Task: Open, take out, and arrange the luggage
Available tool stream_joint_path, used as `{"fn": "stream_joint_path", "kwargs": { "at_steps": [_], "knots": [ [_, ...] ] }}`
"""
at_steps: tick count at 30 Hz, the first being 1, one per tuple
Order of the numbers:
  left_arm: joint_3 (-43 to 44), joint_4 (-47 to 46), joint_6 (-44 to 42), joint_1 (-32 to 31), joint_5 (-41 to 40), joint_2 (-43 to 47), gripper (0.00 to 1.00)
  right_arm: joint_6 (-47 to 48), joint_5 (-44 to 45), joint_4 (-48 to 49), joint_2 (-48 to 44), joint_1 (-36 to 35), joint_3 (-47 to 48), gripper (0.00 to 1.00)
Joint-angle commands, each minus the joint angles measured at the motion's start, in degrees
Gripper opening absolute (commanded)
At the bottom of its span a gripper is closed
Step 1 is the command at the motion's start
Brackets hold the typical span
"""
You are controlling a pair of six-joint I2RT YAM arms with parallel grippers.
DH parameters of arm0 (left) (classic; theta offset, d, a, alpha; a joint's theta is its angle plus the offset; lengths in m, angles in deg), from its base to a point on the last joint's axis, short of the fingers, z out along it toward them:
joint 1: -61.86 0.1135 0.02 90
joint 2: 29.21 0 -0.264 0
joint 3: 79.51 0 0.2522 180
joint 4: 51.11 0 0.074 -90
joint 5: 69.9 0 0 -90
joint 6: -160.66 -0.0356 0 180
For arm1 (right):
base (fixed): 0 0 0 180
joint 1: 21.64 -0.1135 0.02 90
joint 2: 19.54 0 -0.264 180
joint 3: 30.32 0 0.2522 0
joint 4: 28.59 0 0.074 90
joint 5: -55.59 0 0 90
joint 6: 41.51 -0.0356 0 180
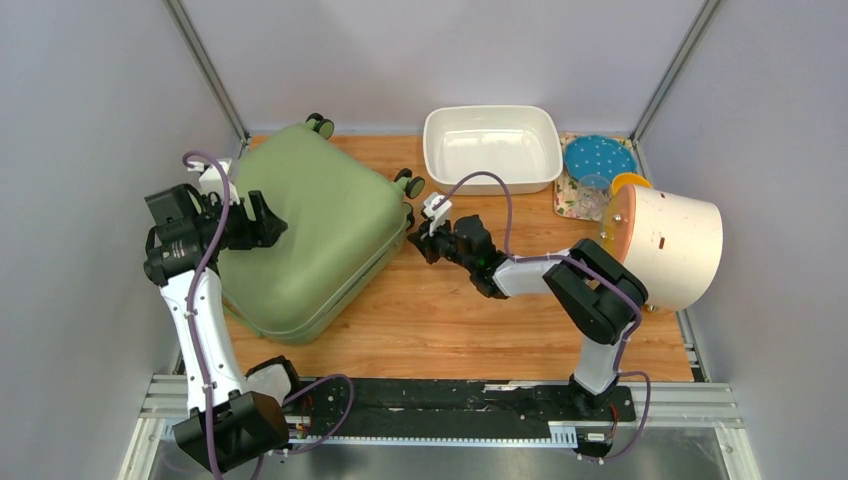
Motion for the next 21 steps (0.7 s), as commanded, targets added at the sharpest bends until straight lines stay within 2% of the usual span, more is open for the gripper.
{"fn": "stream_joint_path", "kwargs": {
  "at_steps": [1, 4, 5, 7, 8, 11, 21],
  "knots": [
    [-0.8, 1.2, 0.8, 0.2, -0.8, -1.2, 0.79, 2.4, -3.8, 3.6, -3.0, 3.3, -0.9, 0.0],
    [-1.0, 1.2, 0.7, 0.2, -0.6, -1.4, 0.79, 4.0, -9.0, 4.8, -3.9, 3.5, -2.5, 0.01],
    [-0.9, 1.5, 0.3, 0.3, -0.6, -1.3, 0.79, 4.2, -9.9, 5.0, -4.1, 3.5, -3.0, 0.12],
    [-0.9, 1.8, -0.1, 0.2, -0.6, -1.1, 0.79, 4.9, -13.3, 4.4, -5.1, 3.6, -3.9, 0.27],
    [-1.0, 2.0, -0.1, 0.3, -0.4, -0.6, 0.79, 4.6, -14.1, 4.7, -5.2, 3.5, -4.3, 0.41],
    [-1.4, 2.3, -0.3, 0.2, -0.4, 0.2, 0.8, 3.2, -16.5, 5.3, -5.6, 3.4, -4.5, 0.59],
    [-2.8, 2.4, 0.0, 0.3, -0.4, 2.0, 0.79, 3.5, -10.9, 4.9, -2.0, -0.2, 0.2, 0.61]
  ]
}}
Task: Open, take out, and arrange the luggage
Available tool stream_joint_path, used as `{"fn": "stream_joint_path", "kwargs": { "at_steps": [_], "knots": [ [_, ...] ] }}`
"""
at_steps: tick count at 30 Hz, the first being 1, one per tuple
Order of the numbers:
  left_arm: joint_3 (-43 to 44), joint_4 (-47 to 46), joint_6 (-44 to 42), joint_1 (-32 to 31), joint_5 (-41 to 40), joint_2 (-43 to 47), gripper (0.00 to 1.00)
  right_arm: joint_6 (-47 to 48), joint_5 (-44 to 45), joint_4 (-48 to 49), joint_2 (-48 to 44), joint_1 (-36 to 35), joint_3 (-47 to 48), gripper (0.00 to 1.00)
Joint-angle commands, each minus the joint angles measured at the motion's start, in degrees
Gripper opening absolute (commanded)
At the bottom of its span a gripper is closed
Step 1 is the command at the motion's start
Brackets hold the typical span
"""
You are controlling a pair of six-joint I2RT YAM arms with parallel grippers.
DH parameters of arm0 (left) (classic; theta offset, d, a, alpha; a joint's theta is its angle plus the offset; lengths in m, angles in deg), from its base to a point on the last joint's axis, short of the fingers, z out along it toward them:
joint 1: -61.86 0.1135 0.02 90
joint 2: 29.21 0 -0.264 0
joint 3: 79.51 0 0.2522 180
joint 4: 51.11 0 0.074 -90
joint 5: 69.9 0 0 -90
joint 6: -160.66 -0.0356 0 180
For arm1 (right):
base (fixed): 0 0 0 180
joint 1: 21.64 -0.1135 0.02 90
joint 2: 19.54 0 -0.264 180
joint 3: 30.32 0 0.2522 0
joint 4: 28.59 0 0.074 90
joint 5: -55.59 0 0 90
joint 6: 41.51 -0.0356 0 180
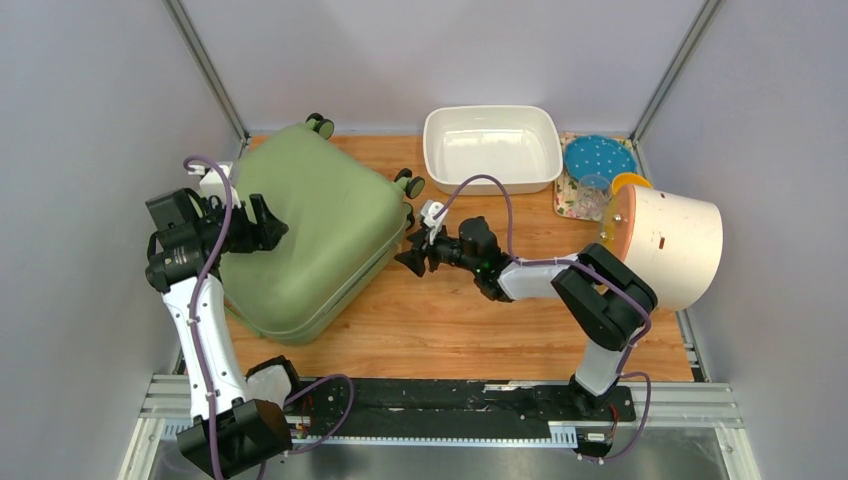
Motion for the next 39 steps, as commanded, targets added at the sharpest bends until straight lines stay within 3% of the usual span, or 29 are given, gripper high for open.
{"fn": "stream_joint_path", "kwargs": {
  "at_steps": [1, 6, 12, 16, 19, 28, 34, 39],
  "knots": [
    [-1.4, 3.4, 0.0, 0.2, -0.6, 0.5, 0.8, 1.1, 2.1, 4.0, 1.7, -1.5, 3.6, 0.6],
    [-1.4, 3.4, -0.3, 0.3, -0.7, 0.7, 0.8, 2.3, 2.0, 7.1, 4.2, -2.1, 4.5, 0.51],
    [-1.1, 3.3, -0.5, 0.2, -0.7, 0.3, 0.8, 4.0, 2.3, 9.3, 6.8, -2.2, 5.3, 0.33],
    [-1.0, 3.0, -0.7, 0.2, -0.8, 0.0, 0.79, 5.5, 2.4, 9.9, 7.2, -2.2, 5.4, 0.07],
    [-0.8, 3.0, -0.5, 0.2, -0.8, -0.7, 0.79, 6.6, 2.7, 9.4, 6.5, -1.8, 4.6, 0.0],
    [0.1, 2.7, -0.5, 0.2, -1.7, -3.2, 0.77, 7.3, 2.9, 4.3, 3.9, 4.7, 5.8, 0.0],
    [0.9, 2.3, -0.5, 0.3, -2.5, -6.0, 0.75, 4.5, -3.1, 2.6, 6.4, 10.7, 10.6, 0.0],
    [1.7, 2.0, -1.0, 0.3, -3.2, -8.7, 0.74, -3.2, -10.4, 9.5, 10.1, 13.2, 13.4, 0.0]
  ]
}}
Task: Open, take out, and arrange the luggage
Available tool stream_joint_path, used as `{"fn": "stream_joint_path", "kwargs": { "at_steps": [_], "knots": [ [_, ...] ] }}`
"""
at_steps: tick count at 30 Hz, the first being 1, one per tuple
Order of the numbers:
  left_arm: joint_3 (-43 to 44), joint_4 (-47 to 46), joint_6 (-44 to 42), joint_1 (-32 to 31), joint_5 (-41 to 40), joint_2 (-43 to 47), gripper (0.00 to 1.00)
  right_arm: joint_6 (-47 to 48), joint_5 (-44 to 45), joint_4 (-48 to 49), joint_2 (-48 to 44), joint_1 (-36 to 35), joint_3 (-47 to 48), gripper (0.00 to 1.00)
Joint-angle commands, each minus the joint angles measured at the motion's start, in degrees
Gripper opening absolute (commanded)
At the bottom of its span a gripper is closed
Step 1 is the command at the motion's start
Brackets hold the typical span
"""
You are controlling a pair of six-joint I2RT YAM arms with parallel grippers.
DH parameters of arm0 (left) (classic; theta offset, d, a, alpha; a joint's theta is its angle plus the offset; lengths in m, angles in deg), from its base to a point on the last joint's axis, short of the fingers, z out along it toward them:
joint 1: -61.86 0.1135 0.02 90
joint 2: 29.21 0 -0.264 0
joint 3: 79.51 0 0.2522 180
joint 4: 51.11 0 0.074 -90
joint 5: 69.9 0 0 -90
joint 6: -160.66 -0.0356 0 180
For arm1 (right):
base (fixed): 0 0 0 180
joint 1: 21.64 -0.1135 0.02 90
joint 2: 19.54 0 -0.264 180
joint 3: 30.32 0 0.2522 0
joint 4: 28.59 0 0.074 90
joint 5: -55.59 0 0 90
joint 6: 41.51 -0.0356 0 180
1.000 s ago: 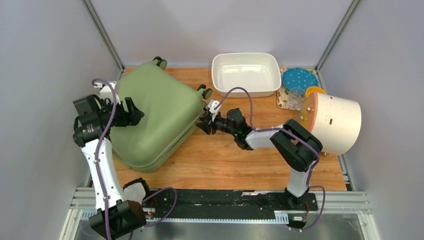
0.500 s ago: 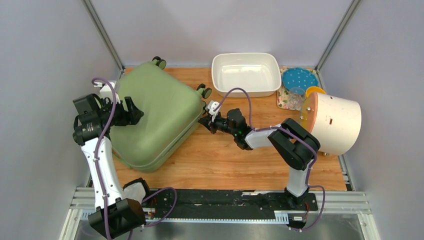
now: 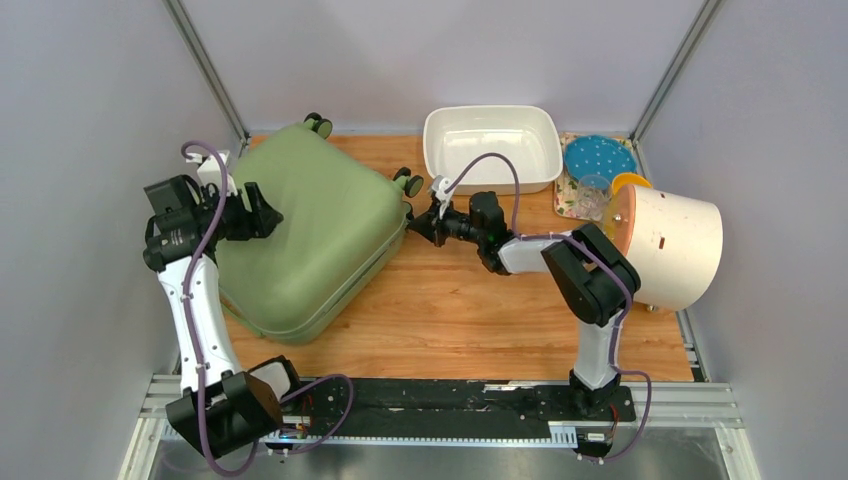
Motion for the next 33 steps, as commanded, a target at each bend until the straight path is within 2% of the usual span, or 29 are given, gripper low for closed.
{"fn": "stream_joint_path", "kwargs": {
  "at_steps": [1, 10, 18, 21, 26, 31, 33],
  "knots": [
    [0.2, 4.9, -1.3, 0.2, -3.0, -4.2, 0.73, -6.4, -2.3, 9.4, 3.3, 4.6, 5.3, 0.0],
    [1.8, 5.5, -6.2, 0.3, -1.8, -10.0, 0.7, -17.0, -7.2, 13.1, 10.5, 6.4, 13.9, 0.0],
    [3.1, 6.4, -11.7, 0.2, -1.1, -15.7, 0.67, -26.4, -9.0, 21.4, 16.3, 7.3, 20.8, 0.0],
    [4.2, 6.5, -12.0, 0.2, -1.4, -17.4, 0.66, -23.9, -7.0, 23.3, 17.4, 7.7, 21.3, 0.0],
    [7.9, 7.2, -12.0, 0.1, -2.8, -20.4, 0.66, -19.9, 2.0, 25.2, 19.0, 10.0, 23.1, 0.0],
    [8.6, 6.6, -12.0, 0.2, -3.6, -22.0, 0.65, -20.3, 0.3, 25.4, 25.1, 10.4, 30.0, 0.01],
    [8.6, 6.1, -12.1, 0.3, -3.9, -22.4, 0.65, -20.4, -0.6, 26.9, 26.6, 10.0, 32.7, 0.05]
  ]
}}
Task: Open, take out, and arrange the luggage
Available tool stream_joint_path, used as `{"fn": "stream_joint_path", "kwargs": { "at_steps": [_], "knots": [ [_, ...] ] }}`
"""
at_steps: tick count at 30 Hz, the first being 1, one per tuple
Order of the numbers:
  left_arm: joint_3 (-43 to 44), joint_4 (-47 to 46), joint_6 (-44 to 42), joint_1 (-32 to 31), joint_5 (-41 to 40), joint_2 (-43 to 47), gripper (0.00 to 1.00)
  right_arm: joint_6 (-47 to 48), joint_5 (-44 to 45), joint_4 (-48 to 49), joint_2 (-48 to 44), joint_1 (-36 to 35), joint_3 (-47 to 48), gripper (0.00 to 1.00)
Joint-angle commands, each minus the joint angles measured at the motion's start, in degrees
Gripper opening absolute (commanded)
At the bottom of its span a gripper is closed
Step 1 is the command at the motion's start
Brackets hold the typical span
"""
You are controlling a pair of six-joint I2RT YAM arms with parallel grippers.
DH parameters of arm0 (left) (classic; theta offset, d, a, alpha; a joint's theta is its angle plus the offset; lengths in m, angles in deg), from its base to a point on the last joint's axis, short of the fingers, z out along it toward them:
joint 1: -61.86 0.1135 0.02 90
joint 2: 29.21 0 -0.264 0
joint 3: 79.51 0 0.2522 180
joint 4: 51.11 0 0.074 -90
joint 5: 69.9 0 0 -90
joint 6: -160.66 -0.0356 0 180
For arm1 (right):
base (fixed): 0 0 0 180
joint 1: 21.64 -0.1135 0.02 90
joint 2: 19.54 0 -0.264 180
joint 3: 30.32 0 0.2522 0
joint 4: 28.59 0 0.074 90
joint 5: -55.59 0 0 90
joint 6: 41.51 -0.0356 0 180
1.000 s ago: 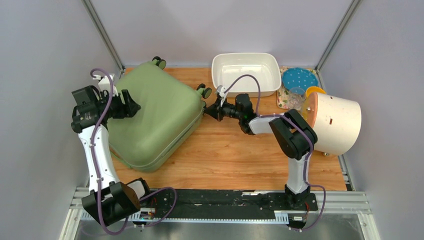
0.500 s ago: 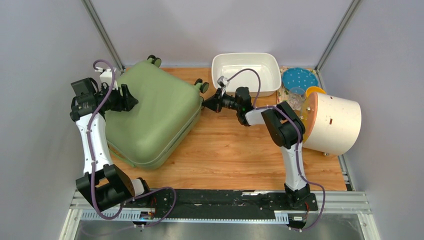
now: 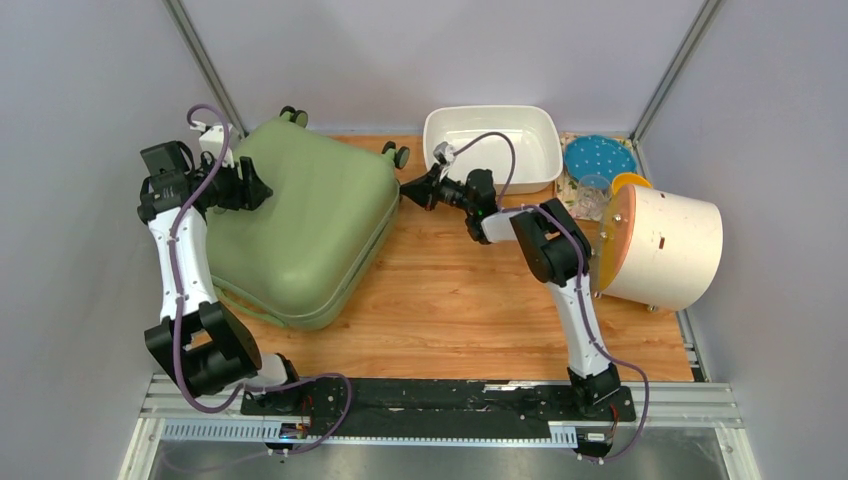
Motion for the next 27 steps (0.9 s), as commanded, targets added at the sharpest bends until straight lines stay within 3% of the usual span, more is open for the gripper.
{"fn": "stream_joint_path", "kwargs": {
  "at_steps": [1, 8, 12, 16, 17, 20, 25, 27],
  "knots": [
    [-2.7, 9.8, -1.1, 0.2, -6.9, -4.4, 0.65, 1.8, 8.4, 10.8, 2.5, 2.9, 7.8, 0.07],
    [-1.2, 9.0, -0.3, -0.1, -7.0, -5.8, 0.64, -0.1, 0.3, 10.7, 1.7, 4.8, 6.5, 0.12],
    [-2.0, 8.4, -0.5, 0.0, -6.6, -5.1, 0.64, -1.1, -4.9, 12.4, 2.2, 5.1, 6.5, 0.01],
    [-2.0, 7.8, -0.5, 0.0, -5.8, -4.5, 0.64, -2.8, -9.8, 11.8, 3.6, 4.6, 9.5, 0.01],
    [-1.6, 8.3, -0.8, 0.0, -4.4, -4.3, 0.66, -3.4, -10.1, 11.4, 3.4, 4.6, 9.6, 0.15],
    [1.8, 7.9, -1.7, -2.1, -5.5, -2.7, 0.7, -4.4, -9.2, 9.1, 0.2, 4.8, 7.3, 0.31],
    [14.8, 4.3, 3.2, -10.8, -9.8, -5.2, 0.72, -8.4, -6.2, -11.0, -6.5, 6.8, 8.4, 0.41],
    [21.7, 3.7, 3.9, -15.9, -15.2, -9.5, 0.72, -8.3, -6.1, -16.4, -9.2, 7.3, 8.3, 0.4]
  ]
}}
